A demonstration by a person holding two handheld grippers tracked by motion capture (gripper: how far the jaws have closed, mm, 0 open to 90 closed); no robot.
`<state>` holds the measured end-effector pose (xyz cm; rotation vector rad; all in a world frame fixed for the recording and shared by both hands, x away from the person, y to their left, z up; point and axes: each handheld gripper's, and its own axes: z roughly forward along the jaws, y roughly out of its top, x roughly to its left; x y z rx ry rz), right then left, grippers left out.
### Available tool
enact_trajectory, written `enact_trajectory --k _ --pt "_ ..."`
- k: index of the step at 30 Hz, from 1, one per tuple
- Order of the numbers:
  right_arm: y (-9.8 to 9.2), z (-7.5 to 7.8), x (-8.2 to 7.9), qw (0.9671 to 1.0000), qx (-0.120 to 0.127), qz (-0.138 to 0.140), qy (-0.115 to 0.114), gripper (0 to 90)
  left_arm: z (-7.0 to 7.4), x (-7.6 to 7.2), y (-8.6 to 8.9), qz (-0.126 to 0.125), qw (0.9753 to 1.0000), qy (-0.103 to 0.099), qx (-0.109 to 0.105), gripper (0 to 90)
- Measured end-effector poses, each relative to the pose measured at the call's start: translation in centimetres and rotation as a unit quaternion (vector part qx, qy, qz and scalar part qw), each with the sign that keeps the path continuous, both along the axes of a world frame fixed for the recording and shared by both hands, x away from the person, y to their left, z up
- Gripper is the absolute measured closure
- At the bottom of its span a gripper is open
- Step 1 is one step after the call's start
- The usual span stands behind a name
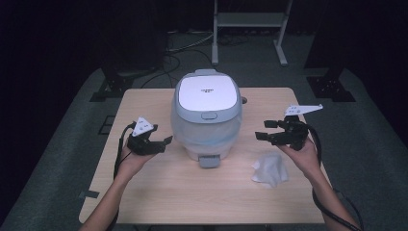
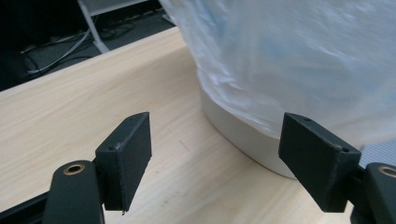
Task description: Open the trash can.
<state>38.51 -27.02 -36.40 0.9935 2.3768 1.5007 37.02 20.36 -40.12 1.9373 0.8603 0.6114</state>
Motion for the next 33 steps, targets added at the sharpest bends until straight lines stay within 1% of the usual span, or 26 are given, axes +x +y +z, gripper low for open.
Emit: enact_trajectory --k 3,9,14,16,18,25,29,30,33 --pt "-0.3 -0.4 -0.4 1.0 -0.004 -0.005 0.005 26.4 -0.4 -0.7 -0.4 -0.009 1.0 -0.001 0.001 22.3" --pt "-1.2 -1.1 -1.2 0.9998 -0.006 -0.012 0.013 26.3 -1.3 -1.4 -0.9 -0.017 0.9998 0.004 -0.008 21.6" --pt "-1.7 -1.3 -1.8 0.9998 -0.008 -0.014 0.014 26.3 -1.8 -1.9 -1.4 -0.026 0.9996 0.01 -0.009 21.1" --pt "-1.8 -1.4 -2.1 0.9998 -0.008 -0.014 0.014 26.3 -2.0 -2.1 -1.6 -0.028 0.9995 0.013 -0.012 20.8" --pt "-1.8 -1.5 -2.3 0.9997 -0.009 -0.015 0.015 26.3 -2.2 -2.4 -1.9 -0.032 0.9993 0.013 -0.013 20.6" --pt "-2.2 -2.0 -2.9 0.9996 -0.014 -0.019 0.019 26.3 -2.6 -3.4 -3.0 -0.051 0.9985 0.016 -0.009 19.9" --pt "-2.5 -2.2 -3.1 0.9995 -0.012 -0.021 0.021 26.4 -2.8 -3.6 -3.5 -0.058 0.9982 0.017 -0.006 19.9" --pt "-2.6 -2.2 -3.2 0.9994 -0.012 -0.023 0.021 26.3 -2.9 -3.8 -3.9 -0.064 0.9978 0.018 -0.005 19.9" --pt "-2.7 -2.3 -3.4 0.9994 -0.013 -0.023 0.021 26.4 -3.0 -4.1 -4.4 -0.072 0.9972 0.018 -0.005 19.9"
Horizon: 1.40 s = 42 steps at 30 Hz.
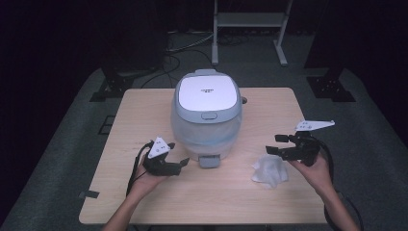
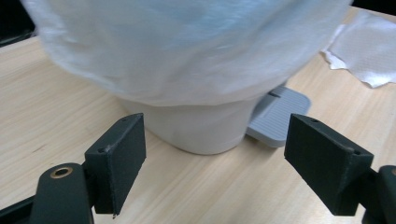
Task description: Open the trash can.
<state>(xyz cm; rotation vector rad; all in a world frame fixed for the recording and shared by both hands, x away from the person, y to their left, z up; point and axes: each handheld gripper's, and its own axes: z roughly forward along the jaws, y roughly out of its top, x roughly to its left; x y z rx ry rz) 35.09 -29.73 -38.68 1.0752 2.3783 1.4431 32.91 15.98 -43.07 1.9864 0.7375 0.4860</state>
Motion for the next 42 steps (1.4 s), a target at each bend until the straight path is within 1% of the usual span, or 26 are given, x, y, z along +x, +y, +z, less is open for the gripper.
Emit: enact_trajectory --k 2,5,10,11,17,18,20,26,27,29,31,34,36,38,40,42 --pt "-0.1 0.0 -0.1 1.0 0.0 0.0 0.0 26.4 -0.1 -0.2 -0.4 -0.006 1.0 0.0 0.003 19.9" --pt "-0.3 -0.1 -0.4 1.0 -0.001 -0.002 0.001 26.3 -0.2 -0.5 -1.2 -0.018 0.9997 -0.003 0.017 19.9" --pt "-0.6 -0.3 -0.6 1.0 0.0 -0.005 0.001 26.3 -0.3 -0.9 -2.4 -0.036 0.9992 0.0 0.018 20.3" --pt "-0.7 -0.3 -0.7 1.0 0.001 -0.007 0.003 26.3 -0.3 -1.0 -2.6 -0.041 0.999 0.0 0.016 21.7" --pt "-1.1 -0.4 -1.0 0.9999 0.002 -0.011 0.003 26.4 -0.7 -1.3 -3.9 -0.063 0.9978 0.005 0.02 25.4" --pt "-1.2 -0.5 -1.0 0.9999 0.003 -0.011 0.004 26.4 -0.8 -1.4 -4.1 -0.068 0.9975 0.006 0.018 28.3" --pt "-1.3 -0.6 -1.1 0.9999 0.003 -0.012 0.004 26.3 -1.0 -1.4 -4.5 -0.073 0.9971 0.009 0.018 30.1" --pt "-1.5 -0.8 -1.4 0.9998 0.008 -0.014 0.006 26.3 -1.4 -1.3 -5.3 -0.088 0.9958 0.014 0.022 40.7" --pt "-1.5 -0.8 -1.4 0.9999 0.008 -0.014 0.005 26.3 -1.5 -1.3 -5.4 -0.088 0.9957 0.013 0.024 42.3" --pt "-1.5 -1.0 -1.5 0.9998 0.01 -0.014 0.006 26.3 -1.7 -1.2 -5.7 -0.091 0.9956 0.01 0.02 45.6" --pt "-1.5 -1.1 -1.5 0.9998 0.011 -0.014 0.007 26.3 -1.8 -1.2 -6.0 -0.089 0.9958 0.005 0.022 49.6" --pt "-1.5 -1.3 -1.7 0.9998 0.014 -0.014 0.008 26.3 -2.0 -1.0 -6.5 -0.087 0.9959 0.002 0.024 59.6" --pt "-1.5 -1.4 -1.7 0.9998 0.013 -0.014 0.008 26.4 -2.1 -0.8 -6.8 -0.083 0.9962 -0.002 0.026 64.4" --pt "-1.6 -1.4 -1.8 0.9998 0.014 -0.013 0.009 26.4 -2.2 -0.7 -7.1 -0.08 0.9963 -0.003 0.028 66.4" --pt "-1.7 -1.5 -1.8 0.9997 0.016 -0.015 0.008 26.4 -2.3 -0.5 -7.5 -0.076 0.9963 -0.008 0.039 69.3" --pt "-1.8 -1.5 -1.9 0.9997 0.017 -0.017 0.008 26.4 -2.4 -0.3 -7.7 -0.073 0.9965 -0.007 0.04 71.9"
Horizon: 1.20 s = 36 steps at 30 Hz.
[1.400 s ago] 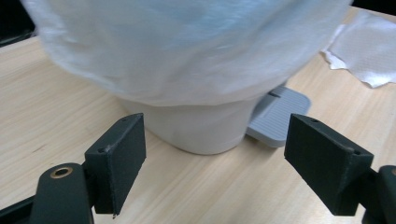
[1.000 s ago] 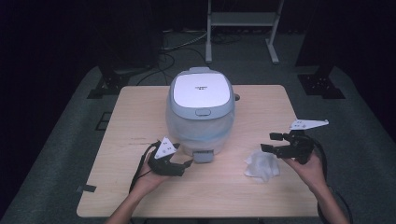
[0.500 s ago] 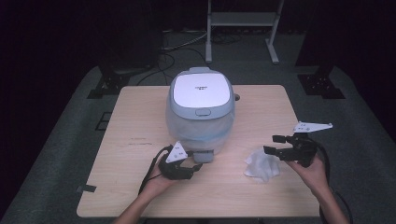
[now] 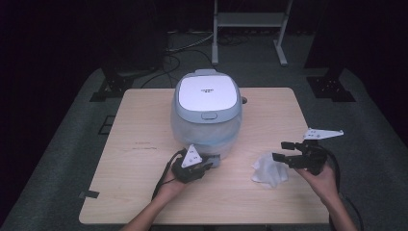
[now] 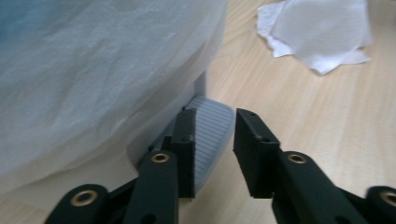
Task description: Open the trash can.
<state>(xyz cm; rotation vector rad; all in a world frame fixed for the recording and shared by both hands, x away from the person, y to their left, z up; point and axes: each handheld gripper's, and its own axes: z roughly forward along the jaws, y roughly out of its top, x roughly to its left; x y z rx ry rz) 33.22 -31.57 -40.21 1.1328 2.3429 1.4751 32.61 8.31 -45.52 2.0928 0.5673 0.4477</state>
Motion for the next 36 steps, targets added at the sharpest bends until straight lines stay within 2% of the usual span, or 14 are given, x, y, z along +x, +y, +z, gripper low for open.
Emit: enact_trajectory --k 4,9,17,21,22,26,29,36 --pt "-0.2 -0.1 -0.1 1.0 0.002 -0.001 0.0 26.4 -0.4 0.3 -0.3 0.008 1.0 0.001 0.002 76.5" --pt "-0.3 -0.1 -0.2 1.0 0.003 -0.001 0.001 26.4 -0.7 0.6 -0.5 0.018 0.9998 0.002 0.002 77.8" --pt "-0.3 -0.1 -0.3 1.0 0.001 -0.001 -0.001 26.4 -0.9 0.7 -0.6 0.025 0.9996 -0.011 0.007 77.4" --pt "-0.2 -0.2 -0.4 1.0 -0.001 0.0 0.001 26.4 -1.2 0.6 -0.6 0.034 0.9994 -0.013 0.0 75.6" --pt "-0.2 -0.2 -0.4 1.0 -0.002 -0.001 0.002 26.4 -1.2 0.6 -0.6 0.038 0.9992 -0.008 -0.006 75.2" --pt "-0.2 -0.4 -0.5 1.0 -0.008 -0.001 0.006 26.4 -1.3 0.5 -0.7 0.037 0.9993 -0.011 0.0 75.7" --pt "-0.2 -0.6 -0.7 0.9999 -0.015 -0.001 0.006 26.3 -1.6 0.4 -0.8 0.037 0.9992 -0.016 -0.004 78.6" --pt "-0.3 -0.8 -1.0 0.9998 -0.015 -0.001 0.01 26.3 -1.6 0.5 -0.8 0.036 0.9993 -0.012 -0.003 79.0"
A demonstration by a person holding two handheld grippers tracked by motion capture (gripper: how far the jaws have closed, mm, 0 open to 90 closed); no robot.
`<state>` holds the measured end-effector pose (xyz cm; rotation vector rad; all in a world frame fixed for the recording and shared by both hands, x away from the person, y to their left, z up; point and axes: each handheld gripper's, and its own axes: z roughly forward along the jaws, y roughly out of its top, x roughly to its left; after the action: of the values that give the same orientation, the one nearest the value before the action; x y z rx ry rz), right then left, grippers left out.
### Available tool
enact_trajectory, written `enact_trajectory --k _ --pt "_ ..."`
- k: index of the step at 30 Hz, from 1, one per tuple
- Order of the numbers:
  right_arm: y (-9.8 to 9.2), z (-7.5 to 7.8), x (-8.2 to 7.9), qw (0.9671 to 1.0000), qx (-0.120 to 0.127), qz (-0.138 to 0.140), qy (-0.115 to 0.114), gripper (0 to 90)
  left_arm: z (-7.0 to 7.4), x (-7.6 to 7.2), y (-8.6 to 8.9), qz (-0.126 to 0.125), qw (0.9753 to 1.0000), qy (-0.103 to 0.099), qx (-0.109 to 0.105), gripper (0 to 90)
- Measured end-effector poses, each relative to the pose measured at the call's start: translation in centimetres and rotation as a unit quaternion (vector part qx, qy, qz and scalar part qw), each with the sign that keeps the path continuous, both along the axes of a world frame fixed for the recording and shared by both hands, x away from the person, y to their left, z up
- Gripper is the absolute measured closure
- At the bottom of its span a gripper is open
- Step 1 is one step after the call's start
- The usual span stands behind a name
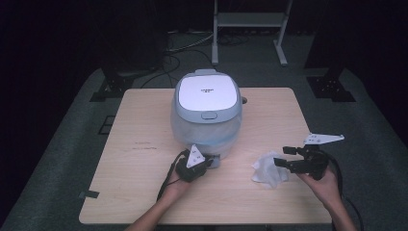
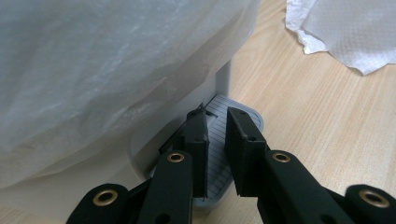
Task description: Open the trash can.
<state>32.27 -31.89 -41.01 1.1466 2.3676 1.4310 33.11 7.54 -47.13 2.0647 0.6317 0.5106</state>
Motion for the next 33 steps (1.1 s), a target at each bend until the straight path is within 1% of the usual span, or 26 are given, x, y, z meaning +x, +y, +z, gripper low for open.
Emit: enact_trajectory --k 3,8,10,12,14,17,20,21,22,26,28,33 --pt "0.0 0.1 -0.2 1.0 -0.001 0.0 -0.001 26.3 -0.2 -0.1 -0.1 0.001 1.0 -0.008 0.002 81.2" --pt "-0.1 0.0 -0.5 1.0 -0.004 -0.001 0.0 26.3 -0.2 0.0 -0.1 -0.001 1.0 -0.003 0.002 82.2" --pt "-0.2 -0.2 -0.6 1.0 -0.004 -0.001 0.0 26.3 -0.4 -0.1 -0.1 -0.001 1.0 -0.009 0.002 82.2" --pt "-0.3 -0.3 -0.7 1.0 -0.003 -0.001 0.0 26.3 -0.6 -0.2 -0.2 0.0 0.9999 -0.01 0.002 82.2" --pt "-0.4 -0.4 -0.8 1.0 0.001 -0.003 0.003 26.3 -0.6 -0.2 -0.2 0.0 0.9999 -0.009 0.009 82.2" --pt "-0.5 -0.4 -1.0 1.0 0.001 -0.003 0.002 26.3 -0.8 -0.1 -0.3 0.0 0.9999 -0.006 0.011 82.1" --pt "-0.6 -0.4 -1.1 1.0 0.001 -0.003 0.003 26.3 -0.9 -0.1 -0.5 0.0 0.9997 -0.004 0.024 82.0" --pt "-0.7 -0.4 -1.2 1.0 0.0 -0.003 0.004 26.3 -0.9 -0.1 -0.6 -0.001 0.9993 -0.007 0.038 82.0" --pt "-0.7 -0.4 -1.3 1.0 -0.002 -0.003 0.003 26.3 -0.9 -0.1 -0.6 0.001 0.9993 -0.005 0.037 82.0" --pt "-0.8 -0.7 -1.5 1.0 -0.005 -0.003 0.005 26.3 -0.9 0.2 -0.5 0.005 0.9997 0.014 0.022 82.0" --pt "-0.7 -0.9 -1.7 0.9999 -0.009 -0.003 0.009 26.3 -0.9 0.3 -0.5 0.007 0.9995 0.02 0.021 82.1" --pt "-0.4 -1.6 -2.0 0.9999 -0.012 -0.001 0.013 26.3 -0.9 0.3 -0.5 0.008 0.9996 0.019 0.022 82.0"
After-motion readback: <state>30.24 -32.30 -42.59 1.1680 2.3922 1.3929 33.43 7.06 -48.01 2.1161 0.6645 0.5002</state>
